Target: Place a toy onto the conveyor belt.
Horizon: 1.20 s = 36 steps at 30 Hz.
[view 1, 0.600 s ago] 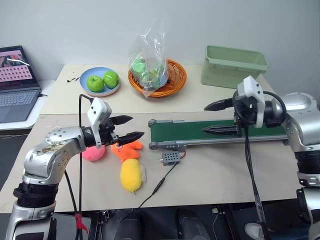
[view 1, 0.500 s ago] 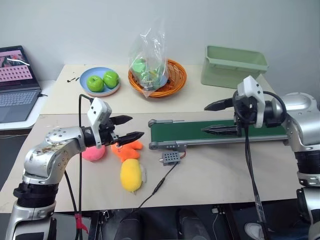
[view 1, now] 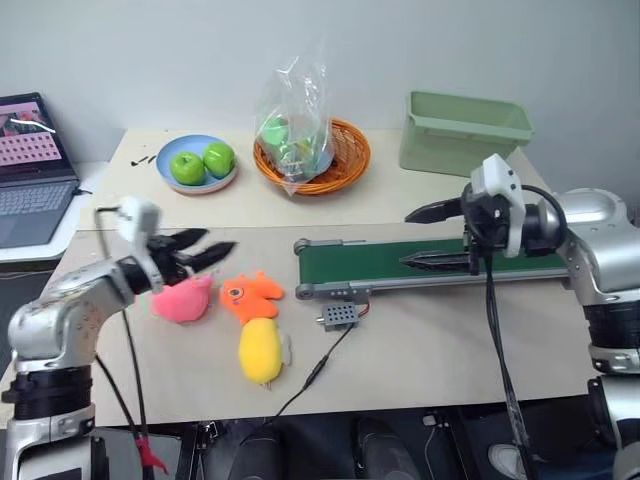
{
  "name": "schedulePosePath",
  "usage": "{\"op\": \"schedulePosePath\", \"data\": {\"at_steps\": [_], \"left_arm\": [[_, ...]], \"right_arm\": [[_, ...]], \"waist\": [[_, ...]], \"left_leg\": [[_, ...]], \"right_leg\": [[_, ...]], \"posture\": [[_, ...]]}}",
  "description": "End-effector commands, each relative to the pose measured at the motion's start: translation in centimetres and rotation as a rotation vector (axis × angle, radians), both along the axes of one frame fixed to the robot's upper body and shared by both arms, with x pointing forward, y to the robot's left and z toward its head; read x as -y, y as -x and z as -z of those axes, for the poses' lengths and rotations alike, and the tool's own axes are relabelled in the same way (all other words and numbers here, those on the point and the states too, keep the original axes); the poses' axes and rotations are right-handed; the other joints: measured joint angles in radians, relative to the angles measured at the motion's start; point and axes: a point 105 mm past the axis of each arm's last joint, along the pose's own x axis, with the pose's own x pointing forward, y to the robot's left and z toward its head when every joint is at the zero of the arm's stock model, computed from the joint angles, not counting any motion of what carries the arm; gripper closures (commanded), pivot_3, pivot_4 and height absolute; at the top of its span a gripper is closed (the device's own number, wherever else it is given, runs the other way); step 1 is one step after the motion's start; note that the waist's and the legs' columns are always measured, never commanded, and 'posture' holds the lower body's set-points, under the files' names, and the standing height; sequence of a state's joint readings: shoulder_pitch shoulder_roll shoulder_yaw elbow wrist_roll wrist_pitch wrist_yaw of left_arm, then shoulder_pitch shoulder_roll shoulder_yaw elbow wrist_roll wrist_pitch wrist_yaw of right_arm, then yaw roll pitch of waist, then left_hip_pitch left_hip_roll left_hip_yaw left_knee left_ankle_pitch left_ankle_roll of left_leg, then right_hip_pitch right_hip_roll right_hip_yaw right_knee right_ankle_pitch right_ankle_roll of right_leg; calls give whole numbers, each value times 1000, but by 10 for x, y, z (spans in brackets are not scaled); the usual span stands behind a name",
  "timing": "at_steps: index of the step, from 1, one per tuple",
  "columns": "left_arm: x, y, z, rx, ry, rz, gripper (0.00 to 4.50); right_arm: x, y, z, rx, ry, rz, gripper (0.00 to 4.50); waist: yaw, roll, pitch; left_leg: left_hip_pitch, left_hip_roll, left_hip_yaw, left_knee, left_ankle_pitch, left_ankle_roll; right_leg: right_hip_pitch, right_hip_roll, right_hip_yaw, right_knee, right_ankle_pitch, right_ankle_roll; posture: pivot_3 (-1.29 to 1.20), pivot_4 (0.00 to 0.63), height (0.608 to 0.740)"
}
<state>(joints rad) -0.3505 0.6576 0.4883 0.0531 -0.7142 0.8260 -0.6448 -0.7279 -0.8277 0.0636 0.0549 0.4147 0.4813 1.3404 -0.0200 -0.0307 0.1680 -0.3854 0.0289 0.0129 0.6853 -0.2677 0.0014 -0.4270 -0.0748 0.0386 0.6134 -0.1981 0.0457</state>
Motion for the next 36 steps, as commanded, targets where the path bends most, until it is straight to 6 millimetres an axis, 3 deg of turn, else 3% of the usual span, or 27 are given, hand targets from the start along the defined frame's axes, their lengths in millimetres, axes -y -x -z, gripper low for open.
{"op": "schedulePosePath", "data": {"at_steps": [1, 4, 10, 13, 19, 23, 30, 35, 36], "left_arm": [[-49, 10, 9, -55, 343, -215, 79], [-70, 28, 25, -94, 574, -309, 79], [-71, 52, 40, -166, 776, -281, 79], [-73, 66, 82, -308, 877, -308, 79], [-76, 75, 110, -391, 916, -343, 79], [-73, 72, 117, -413, 919, -340, 79], [-43, 49, 131, -512, 840, -251, 79], [-40, 35, 131, -520, 819, -241, 79], [-40, 32, 132, -520, 818, -245, 322]], "right_arm": [[-2, 0, -12, 53, -6, -21, 0], [-2, -1, -11, 45, 3, -29, 0], [-5, 0, -7, 28, 22, -63, 0], [-14, 5, -3, 24, 43, -117, 0], [-16, 4, -3, 26, 49, -119, 0], [-14, 5, -2, 23, 55, -110, 0], [-13, 6, -4, 32, 55, -102, 0], [-10, 7, -6, 42, 58, -86, 0], [-9, 7, -6, 44, 59, -80, 0]], "waist": [[3, 0, 0], [5, 0, 0], [9, -2, 0], [6, -1, 0], [1, -1, 0], [-1, -1, 0], [3, 0, 0], [9, 1, -1], [11, 2, -2]], "left_leg": [[0, 0, 0, 0, 0, 0], [-1, -1, 0, 0, 0, 0], [-1, -1, -1, 0, 0, -1], [1, -1, -1, 0, 0, -1], [2, -1, 0, -1, 0, -1], [3, -1, 0, -1, 0, -1], [3, -2, 1, -1, 0, -1], [3, -2, 0, -1, 0, -2], [3, -2, 0, -1, 1, -2]], "right_leg": [[0, 0, 0, 0, 0, 0], [0, -2, -1, 0, 0, 0], [0, -2, -2, 0, 0, 0], [1, -2, -1, 0, 0, 0], [1, -2, -1, 1, 0, 0], [1, -2, 0, 1, 0, 0], [2, -2, 0, 1, 0, 0], [2, -2, -1, 1, 0, 0], [2, -2, -1, 1, 0, 0]], "posture": [[0, 150, 740], [0, 150, 740], [0, 150, 740], [0, 150, 740], [0, 150, 740], [0, 150, 740], [0, 150, 740], [0, 150, 740], [0, 150, 740]]}}
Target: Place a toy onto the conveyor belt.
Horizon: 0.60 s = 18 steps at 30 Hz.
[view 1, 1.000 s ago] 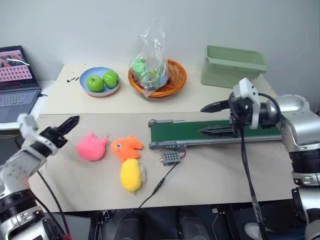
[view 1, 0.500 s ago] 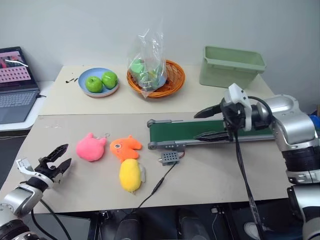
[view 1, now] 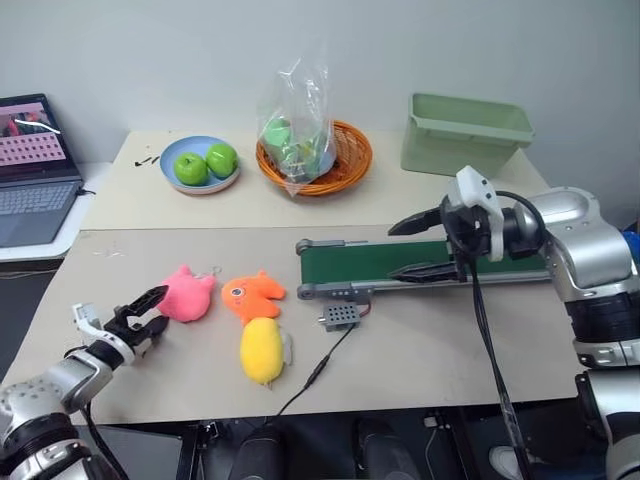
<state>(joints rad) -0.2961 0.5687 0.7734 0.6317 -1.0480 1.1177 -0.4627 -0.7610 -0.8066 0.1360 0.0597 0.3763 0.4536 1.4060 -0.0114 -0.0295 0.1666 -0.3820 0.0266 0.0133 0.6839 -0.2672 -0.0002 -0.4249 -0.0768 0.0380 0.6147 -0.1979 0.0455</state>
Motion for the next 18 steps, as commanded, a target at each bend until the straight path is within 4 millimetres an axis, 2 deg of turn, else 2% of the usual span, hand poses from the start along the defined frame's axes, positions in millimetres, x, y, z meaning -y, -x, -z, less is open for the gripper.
{"op": "schedulePosePath", "data": {"at_steps": [1, 2, 6, 9, 11, 14, 16, 18], "left_arm": [[1, -5, 12, -56, -16, 5, 597], [1, -6, 12, -55, -14, 6, 810], [2, -8, 10, -36, -7, 18, 2319], [8, -8, 9, -16, -97, 82, 3293], [11, -11, -1, 39, -153, 113, 3902], [19, -16, -30, 188, -301, 173, 3902], [24, -23, -63, 308, -383, 155, 3902], [37, -33, -113, 482, -516, 114, 3902]], "right_arm": [[7, 3, -15, 63, -11, 26, 0], [8, 4, -15, 64, -11, 31, 0], [11, 5, -15, 68, -9, 49, 0], [12, 5, -14, 67, -10, 57, 0], [12, 5, -14, 66, -12, 57, 0], [11, 4, -13, 66, -14, 56, 0], [10, 4, -12, 65, -15, 55, 0], [10, 3, -12, 64, -15, 53, 0]], "waist": [[7, 2, -1], [8, 2, -1], [2, 2, -1], [-1, 2, -1], [0, 2, -1], [0, 2, -1], [0, 1, -1], [3, -1, 0]], "left_leg": [[0, 0, 0, 0, 0, 0], [0, -1, 0, 0, 0, -1], [1, -1, 0, 0, 1, -1], [-1, -1, -1, 0, 1, -1], [-1, -1, -1, 0, 1, -1], [-1, -1, -1, 0, 1, -1], [-3, 0, -1, 0, 1, -1], [-4, 0, -2, 0, 1, -1]], "right_leg": [[0, 0, 0, 0, 0, 0], [1, 0, -1, 0, 0, 0], [1, 0, 0, 0, 0, 0], [0, 0, 0, 0, 0, 0], [0, 0, 0, 0, 0, 0], [0, 0, 0, 0, 0, 0], [-1, 0, 0, -1, 0, 0], [-2, 0, -1, -1, 0, 0]], "posture": [[0, 150, 740], [0, 150, 740], [0, 150, 740], [0, 150, 740], [0, 150, 740], [0, 150, 740], [0, 150, 740], [0, 150, 740]]}}
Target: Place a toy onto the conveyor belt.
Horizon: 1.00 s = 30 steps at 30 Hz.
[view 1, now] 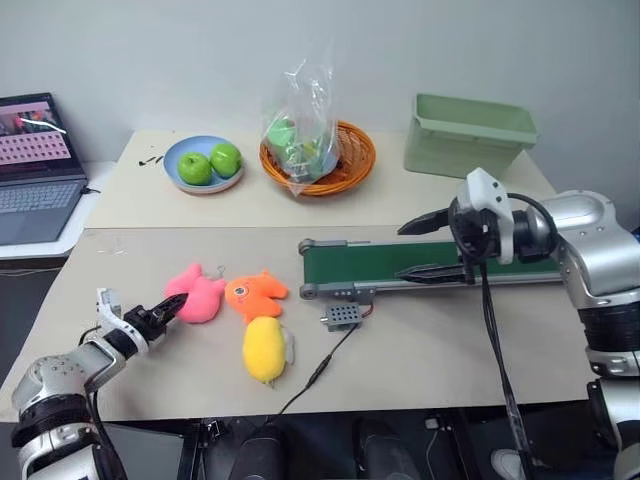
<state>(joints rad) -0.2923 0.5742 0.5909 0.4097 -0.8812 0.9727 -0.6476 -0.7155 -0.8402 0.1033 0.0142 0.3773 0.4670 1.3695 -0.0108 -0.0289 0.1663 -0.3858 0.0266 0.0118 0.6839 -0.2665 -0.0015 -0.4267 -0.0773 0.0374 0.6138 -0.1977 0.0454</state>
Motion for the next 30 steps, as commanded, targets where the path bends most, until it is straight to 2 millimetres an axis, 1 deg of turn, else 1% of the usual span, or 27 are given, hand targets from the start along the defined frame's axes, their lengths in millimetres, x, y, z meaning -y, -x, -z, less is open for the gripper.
{"op": "schedulePosePath", "data": {"at_steps": [1, 2, 4, 5, 6, 7, 8, 10, 11, 13, 15, 16, 17, 18, 20, 23, 26, 30], "left_arm": [[24, -17, -104, 402, -223, -18, 3902], [31, -18, -117, 451, -255, -21, 3902], [46, -19, -133, 515, -323, -26, 3902], [53, -25, -144, 562, -395, -48, 3902], [61, -38, -149, 574, -596, -97, 3902], [67, -46, -153, 593, -743, -132, 3902], [82, -51, -157, 664, -906, -128, 3902], [108, -55, -154, 769, -1116, -68, 3902], [122, -55, -151, 854, -1261, -17, 3902], [143, -54, -141, 985, -1488, 74, 3902], [155, -54, -129, 1085, -1672, 148, 3902], [160, -54, -123, 1164, -1812, 185, 3902], [168, -53, -114, 1263, -1978, 259, 3902], [172, -54, -106, 1328, -2078, 303, 3902], [186, -55, -104, 1460, -2143, 324, 3902], [201, -59, -105, 1569, -2134, 312, 3902], [210, -64, -100, 1627, -2127, 334, 3902], [222, -67, -83, 1677, -2108, 427, 3902]], "right_arm": [[0, 0, -13, 45, -23, -4, 0], [0, 0, -13, 45, -23, -5, 0], [0, -1, -14, 46, -22, -6, 0], [1, -2, -14, 47, -22, -7, 0], [0, -3, -13, 46, -21, -10, 0], [-1, -3, -13, 45, -21, -13, 0], [-3, -4, -13, 45, -24, -17, 0], [-5, -5, -13, 45, -27, -21, 0], [-5, -5, -13, 46, -29, -23, 0], [-5, -4, -14, 48, -31, -22, 0], [-4, -3, -14, 48, -32, -17, 0], [-3, -2, -13, 47, -31, -12, 0], [-1, -2, -12, 45, -30, -6, 0], [0, -1, -12, 43, -30, 1, 0], [3, 0, -10, 41, -29, 14, 0], [4, 2, -10, 42, -34, 26, 0], [6, 4, -9, 44, -37, 41, 0], [9, 7, -8, 42, -39, 59, 0]], "waist": [[6, -2, 1], [7, -2, 1], [7, -2, 1], [7, -2, 1], [7, -2, 1], [7, -2, 1], [8, -2, 1], [9, -2, 1], [8, -2, 1], [5, -2, 1], [3, -2, 1], [3, -2, 1], [3, -2, 1], [3, -2, 1], [8, -2, 1], [18, -2, 1], [22, -2, 1], [22, -2, 1]], "left_leg": [[-1, 0, 0, 0, 0, 0], [-1, 0, -1, 0, 0, -1], [-1, 0, 0, 0, 0, -1], [-1, 0, 0, 0, 0, -1], [-1, 0, 0, 0, 0, -1], [0, -1, 1, 0, 0, -1], [0, -1, 1, 0, 0, -1], [0, -2, 1, 0, 0, -1], [0, -2, 1, 0, 0, -1], [0, -2, 1, -1, 0, -1], [-1, -2, 1, -2, 0, -1], [-1, -2, 1, -3, 0, -1], [-1, -2, 1, -3, 0, 0], [-2, -2, 1, -3, 0, 0], [-2, -2, 2, -3, 0, 0], [-2, -2, 2, -3, 0, 0], [-3, -2, 2, -2, 0, 0], [-4, -2, 2, -2, 0, 1]], "right_leg": [[0, 0, 0, 0, 0, 0], [0, 0, 0, 0, 0, 0], [0, 0, 0, -1, 1, 0], [0, -1, 1, -1, 1, 0], [0, -1, 1, -1, 1, 0], [1, -1, 1, -2, 1, 0], [1, 0, 1, -2, 1, 0], [1, 0, 1, -2, 2, 0], [2, 0, 1, -3, 2, 0], [1, 0, 2, -3, 2, 1], [0, 0, 2, -3, 2, 1], [0, 0, 2, -3, 2, 1], [0, 0, 2, -3, 2, 1], [-1, 0, 2, -3, 2, 1], [-1, 0, 2, -3, 2, 1], [-1, 0, 2, -3, 2, 1], [-1, 0, 2, -2, 2, 2], [-1, 0, 1, -2, 2, 2]], "posture": [[0, 150, 740], [0, 150, 740], [0, 150, 740], [0, 150, 740], [0, 150, 740], [0, 150, 740], [0, 150, 740], [0, 150, 740], [0, 150, 740], [0, 150, 740], [0, 150, 740], [0, 150, 740], [0, 150, 740], [0, 150, 740], [0, 150, 740], [0, 150, 740], [0, 150, 740], [0, 150, 740]]}}
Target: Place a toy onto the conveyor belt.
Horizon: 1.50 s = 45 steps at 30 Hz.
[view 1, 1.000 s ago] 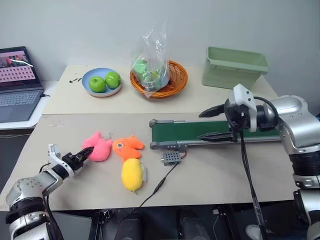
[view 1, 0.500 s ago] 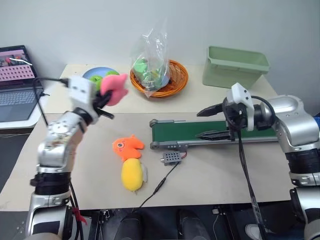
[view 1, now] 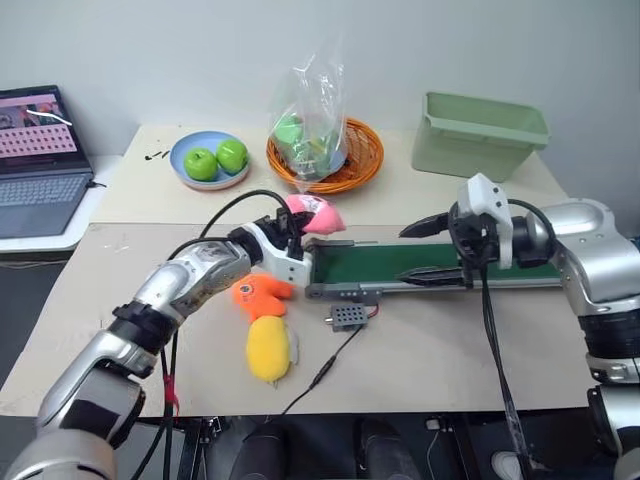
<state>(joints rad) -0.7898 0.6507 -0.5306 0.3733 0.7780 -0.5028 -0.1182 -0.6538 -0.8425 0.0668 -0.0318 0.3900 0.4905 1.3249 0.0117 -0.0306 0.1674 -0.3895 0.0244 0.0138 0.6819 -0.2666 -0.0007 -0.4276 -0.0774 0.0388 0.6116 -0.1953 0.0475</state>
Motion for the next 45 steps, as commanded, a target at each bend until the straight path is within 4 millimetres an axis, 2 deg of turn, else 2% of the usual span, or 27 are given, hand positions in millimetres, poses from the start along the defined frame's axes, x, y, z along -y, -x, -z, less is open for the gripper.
{"op": "schedulePosePath", "data": {"at_steps": [1, 11, 19, 23, 25, 28, 30, 35, 38, 39, 41, 45], "left_arm": [[11, -1, 8, -3, -26, 52, 3902], [30, 0, 44, -74, -100, 124, 3902], [32, 7, 52, -150, -89, 149, 3902], [32, 15, 49, -209, -60, 173, 2892], [30, 16, 50, -233, -60, 167, 1891], [28, 16, 48, -298, -5, 150, 890], [22, 18, 49, -418, 74, 116, 47], [0, 21, 45, -723, 290, 24, 47], [-13, 24, 34, -910, 457, -6, 47], [-20, 28, 22, -1006, 585, 9, 47], [-28, 36, 9, -1134, 722, 38, 47], [-37, 55, -2, -1262, 793, 53, 47]], "right_arm": [[5, 5, -14, 48, -14, 16, 0], [8, 9, -15, 53, -13, 44, 0], [11, 8, -14, 56, -10, 56, 0], [9, 6, -14, 59, -11, 53, 0], [9, 5, -14, 60, -11, 52, 0], [8, 4, -14, 61, -12, 49, 0], [8, 3, -14, 60, -10, 46, 0], [8, 2, -14, 59, -9, 43, 0], [9, 1, -15, 60, -8, 41, 0], [8, 0, -16, 62, -10, 38, 0], [8, -1, -17, 66, -13, 35, 0], [6, -3, -21, 75, -33, 20, 0]], "waist": [[0, 0, 0], [-1, 0, 0], [-1, 0, 0], [-2, 0, 0], [-1, 0, 0], [-2, 0, 0], [-5, 1, 0], [-13, 1, -1], [-13, 1, -1], [-15, 1, -1], [-18, 1, -1], [-24, 1, -1]], "left_leg": [[0, 0, 0, 0, 0, 0], [0, 0, 0, 2, 0, 0], [0, 0, 0, 2, 0, 0], [1, 0, 0, 2, 0, 0], [1, 0, 0, 2, 0, 0], [1, 0, 0, 2, 0, 0], [1, 0, 0, 2, 0, 1], [1, 1, 0, 2, -1, 1], [2, 1, 0, 3, -1, 1], [1, 1, 0, 3, -1, 1], [1, 2, 0, 3, -1, 1], [1, 3, -1, 4, -1, 1]], "right_leg": [[0, 0, 0, 0, 0, 0], [1, 0, 0, 0, 0, 1], [1, 0, 0, 1, 0, 1], [1, 0, 0, 1, 0, 1], [1, 0, 0, 1, 0, 1], [2, 0, 0, 1, 0, 1], [2, 0, 0, 1, 0, 1], [1, 1, 0, 1, 0, 1], [2, 1, 0, 1, 0, 1], [2, 1, 0, 1, 0, 1], [1, 1, 0, 2, 0, 1], [1, 1, 0, 2, 0, 1]], "posture": [[0, 150, 740], [0, 150, 740], [0, 150, 740], [0, 150, 740], [0, 150, 740], [0, 150, 740], [0, 150, 740], [0, 150, 740], [0, 150, 740], [0, 150, 740], [0, 150, 740], [0, 150, 740]]}}
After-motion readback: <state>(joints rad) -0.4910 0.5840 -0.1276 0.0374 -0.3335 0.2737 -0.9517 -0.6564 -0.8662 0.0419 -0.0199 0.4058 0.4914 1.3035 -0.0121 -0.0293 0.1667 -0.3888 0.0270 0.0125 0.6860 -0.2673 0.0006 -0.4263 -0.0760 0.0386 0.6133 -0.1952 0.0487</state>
